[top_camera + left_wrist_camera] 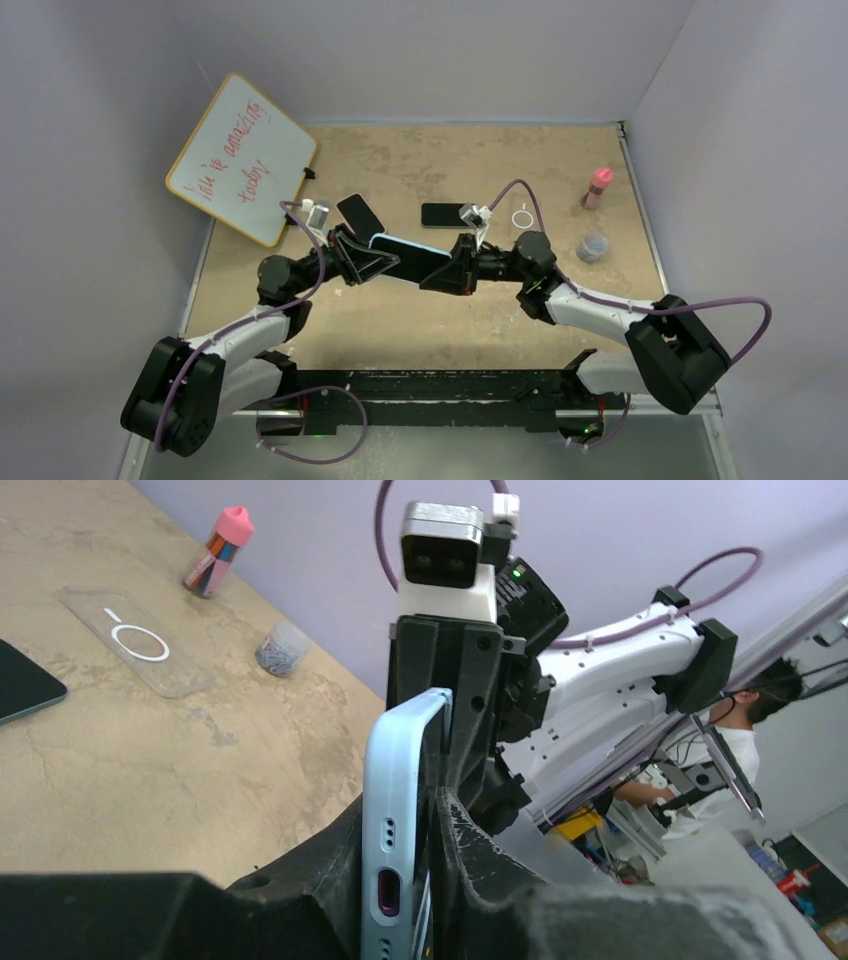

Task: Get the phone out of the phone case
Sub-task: Adjust the phone, then remove the phone case from the phone.

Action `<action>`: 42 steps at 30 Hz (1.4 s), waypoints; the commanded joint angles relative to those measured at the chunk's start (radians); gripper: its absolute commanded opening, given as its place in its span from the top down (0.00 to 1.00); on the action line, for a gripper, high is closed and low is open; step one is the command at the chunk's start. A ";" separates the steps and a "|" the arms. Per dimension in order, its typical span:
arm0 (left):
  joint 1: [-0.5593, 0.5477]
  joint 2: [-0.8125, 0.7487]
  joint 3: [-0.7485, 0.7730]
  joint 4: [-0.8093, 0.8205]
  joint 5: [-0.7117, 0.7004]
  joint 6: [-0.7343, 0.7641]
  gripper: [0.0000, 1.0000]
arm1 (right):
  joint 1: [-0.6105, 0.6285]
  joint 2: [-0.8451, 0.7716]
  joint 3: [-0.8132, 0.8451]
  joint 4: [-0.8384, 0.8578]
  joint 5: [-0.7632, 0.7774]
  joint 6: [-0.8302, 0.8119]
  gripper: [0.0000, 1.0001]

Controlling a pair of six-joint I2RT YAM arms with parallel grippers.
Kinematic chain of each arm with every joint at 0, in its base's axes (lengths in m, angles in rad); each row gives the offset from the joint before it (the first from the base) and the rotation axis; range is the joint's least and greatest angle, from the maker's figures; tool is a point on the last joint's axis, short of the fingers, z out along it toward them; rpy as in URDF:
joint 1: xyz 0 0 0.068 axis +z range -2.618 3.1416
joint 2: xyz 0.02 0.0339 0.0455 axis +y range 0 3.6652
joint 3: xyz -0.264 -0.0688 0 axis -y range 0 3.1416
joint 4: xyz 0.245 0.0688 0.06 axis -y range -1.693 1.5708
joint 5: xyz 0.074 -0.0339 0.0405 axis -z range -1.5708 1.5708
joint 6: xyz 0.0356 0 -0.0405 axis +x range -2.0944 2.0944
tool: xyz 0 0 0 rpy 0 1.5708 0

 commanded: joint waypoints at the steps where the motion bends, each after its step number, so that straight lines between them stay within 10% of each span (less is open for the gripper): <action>1: -0.001 -0.003 0.021 0.055 0.027 -0.017 0.87 | 0.000 0.014 0.075 0.100 -0.033 0.010 1.00; 3: -0.001 -0.017 0.016 0.042 0.010 -0.019 1.00 | -0.001 0.018 0.072 0.096 -0.023 0.010 1.00; 14: 0.000 -0.159 -0.078 -0.098 -0.264 -0.129 1.00 | -0.015 -0.039 -0.003 0.101 0.073 -0.009 0.50; 20: 0.000 -0.182 -0.119 -0.058 -0.329 -0.228 1.00 | -0.015 -0.014 -0.042 0.211 0.039 0.010 0.43; 29: 0.000 -0.191 -0.137 -0.060 -0.353 -0.266 1.00 | -0.016 0.062 -0.059 0.395 -0.030 0.079 0.53; 42: 0.004 -0.177 -0.104 -0.154 -0.314 -0.272 1.00 | -0.015 0.051 -0.026 0.376 -0.098 0.006 1.00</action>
